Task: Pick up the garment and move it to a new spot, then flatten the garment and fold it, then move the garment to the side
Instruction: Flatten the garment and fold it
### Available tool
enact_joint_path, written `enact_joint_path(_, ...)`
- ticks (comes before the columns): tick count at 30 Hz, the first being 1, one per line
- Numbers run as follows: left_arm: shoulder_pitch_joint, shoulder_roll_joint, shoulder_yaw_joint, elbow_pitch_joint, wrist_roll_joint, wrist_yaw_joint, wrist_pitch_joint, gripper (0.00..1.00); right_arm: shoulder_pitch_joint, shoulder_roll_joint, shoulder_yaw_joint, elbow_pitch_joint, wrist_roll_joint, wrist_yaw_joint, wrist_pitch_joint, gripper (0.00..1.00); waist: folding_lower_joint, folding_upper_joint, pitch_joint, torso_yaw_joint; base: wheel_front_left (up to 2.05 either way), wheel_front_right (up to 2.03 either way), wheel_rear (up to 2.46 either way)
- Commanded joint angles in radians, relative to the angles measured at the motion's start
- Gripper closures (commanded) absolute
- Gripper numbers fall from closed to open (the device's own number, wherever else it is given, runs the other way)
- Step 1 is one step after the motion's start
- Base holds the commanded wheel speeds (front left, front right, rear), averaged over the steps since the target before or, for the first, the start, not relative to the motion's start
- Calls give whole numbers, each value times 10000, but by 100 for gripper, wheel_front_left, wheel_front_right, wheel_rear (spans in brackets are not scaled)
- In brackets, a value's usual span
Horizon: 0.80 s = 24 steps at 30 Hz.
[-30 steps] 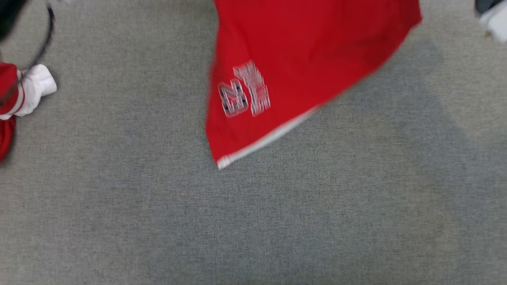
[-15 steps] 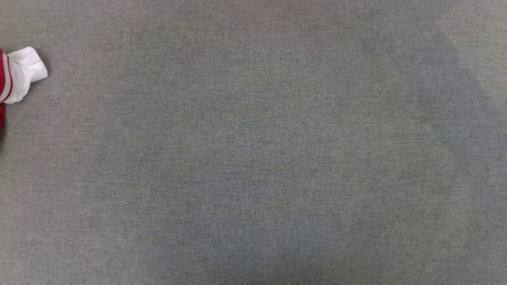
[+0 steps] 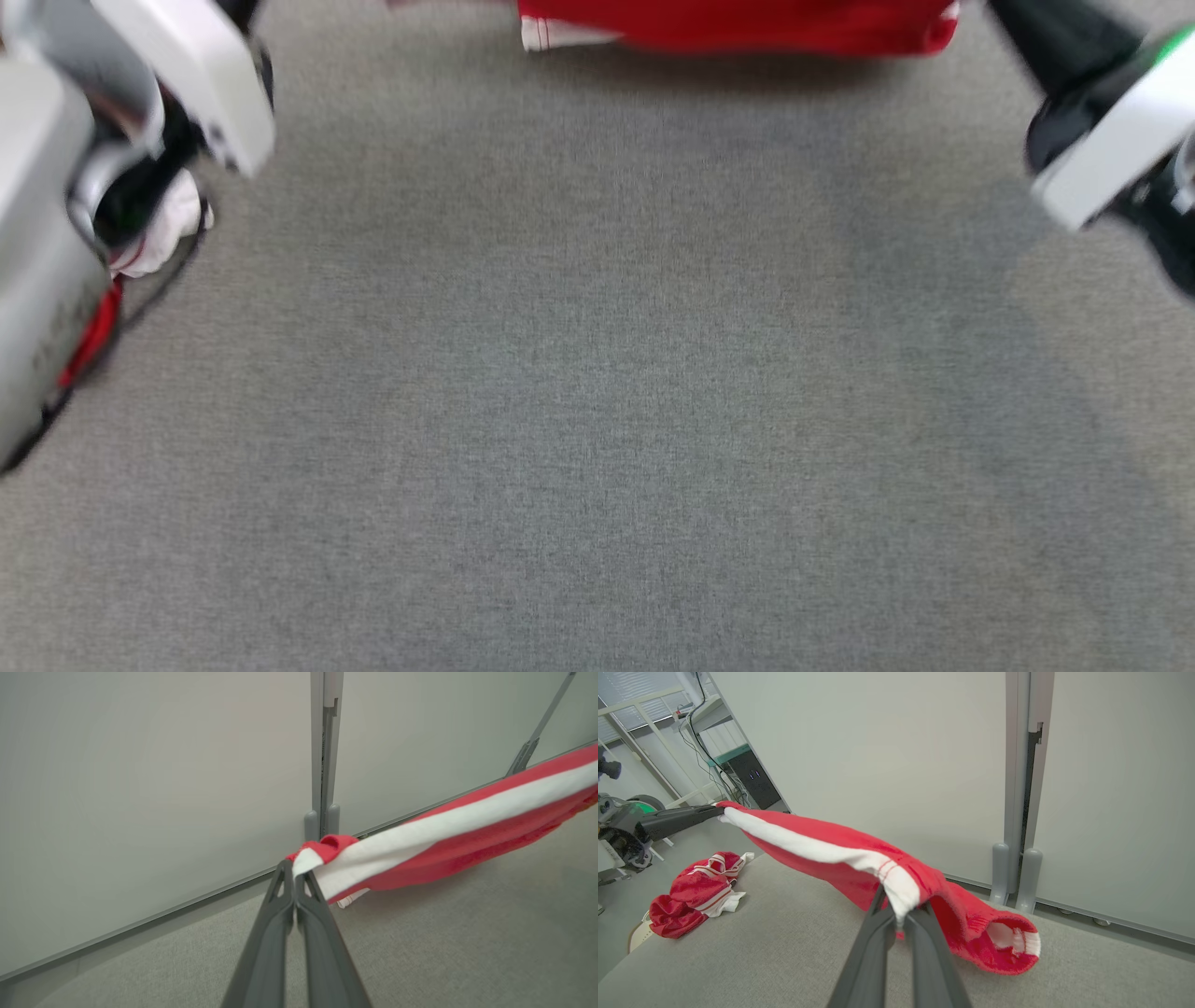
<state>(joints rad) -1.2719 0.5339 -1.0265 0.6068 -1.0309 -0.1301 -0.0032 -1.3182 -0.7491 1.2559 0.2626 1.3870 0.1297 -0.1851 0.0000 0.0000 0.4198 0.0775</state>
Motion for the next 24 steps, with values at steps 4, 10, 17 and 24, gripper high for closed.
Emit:
enact_joint_path(4, 1864, 725, -378, -774, -1138, -5, 768, 100, 1640, -105, 216, -582, 202, 20, 415, 100, 0, 0, -1446, -144, 0, 0, 0)
enact_joint_path(10, 3701, 1723, -828, -1960, -1942, 126, 1553, 100, 3373, -215, 264, -1110, -6, 20, 1073, 100, 0, 0, -2341, -306, 0, 0, 0)
enact_joint_path(17, 5599, 3386, -1357, -4603, -2934, 827, 2628, 100, 5341, -762, 264, -2119, -22, 20, 1822, 100, 0, 0, -3159, -443, 0, 0, 0)
enact_joint_path(24, 6897, 5071, -1759, -7637, -3825, 1741, 3445, 100, 6999, -1488, 260, -3117, -96, 20, 2218, 100, 0, 0, -3393, -519, 0, 0, 0)
